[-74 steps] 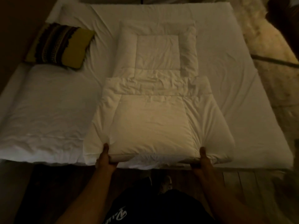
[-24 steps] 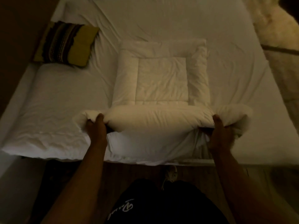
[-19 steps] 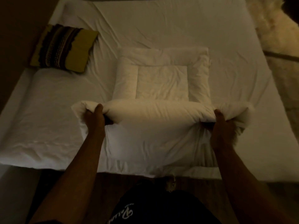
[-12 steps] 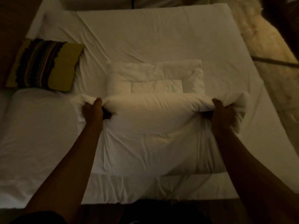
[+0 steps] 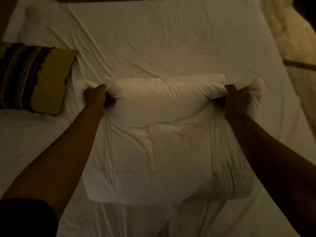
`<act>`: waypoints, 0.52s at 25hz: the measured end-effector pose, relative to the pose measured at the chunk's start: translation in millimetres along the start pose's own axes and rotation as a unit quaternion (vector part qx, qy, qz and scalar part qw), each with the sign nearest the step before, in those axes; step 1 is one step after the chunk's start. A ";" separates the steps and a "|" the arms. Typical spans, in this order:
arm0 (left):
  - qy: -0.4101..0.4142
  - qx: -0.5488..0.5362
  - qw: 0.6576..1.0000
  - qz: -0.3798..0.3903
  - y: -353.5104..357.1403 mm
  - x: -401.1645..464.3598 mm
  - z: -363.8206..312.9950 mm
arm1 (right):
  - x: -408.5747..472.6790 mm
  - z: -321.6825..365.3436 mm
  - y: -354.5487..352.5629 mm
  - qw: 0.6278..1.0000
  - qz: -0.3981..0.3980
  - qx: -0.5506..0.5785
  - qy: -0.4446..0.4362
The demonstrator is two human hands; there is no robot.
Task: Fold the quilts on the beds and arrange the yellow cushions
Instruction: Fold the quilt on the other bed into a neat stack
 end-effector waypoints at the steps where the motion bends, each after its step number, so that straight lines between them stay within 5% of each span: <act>1: -0.008 0.000 1.000 0.002 13.4 15.8 -11.0 | 19.0 -0.1 15.9 1.000 0.001 0.000 -0.009; 5: -0.004 0.025 0.998 0.053 62.4 75.7 -34.1 | 94.1 -21.9 68.8 0.996 0.063 -0.058 -0.007; 8: 0.161 0.209 0.958 0.110 85.6 90.6 -3.8 | 116.2 -58.8 86.1 0.946 0.183 -0.248 -0.097; 9: 0.239 0.340 0.904 0.105 91.8 83.7 18.1 | 110.8 -73.7 89.0 0.881 0.238 -0.366 -0.182; 12: 0.412 0.647 0.639 0.046 92.2 41.0 91.9 | 68.0 -112.6 87.6 0.646 0.322 -0.596 -0.351; 13: 0.420 0.679 0.602 0.030 88.8 40.3 107.1 | 59.7 -119.8 84.7 0.610 0.312 -0.634 -0.359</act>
Point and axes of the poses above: each hand's wrist, its own x-axis towards the middle knuckle, its own y-axis out of the palm, z = x × y, the point moved 4 cm from there along x, towards the middle knuckle, and after that the axes turned 7 degrees about -y, right-handed, at the moved point
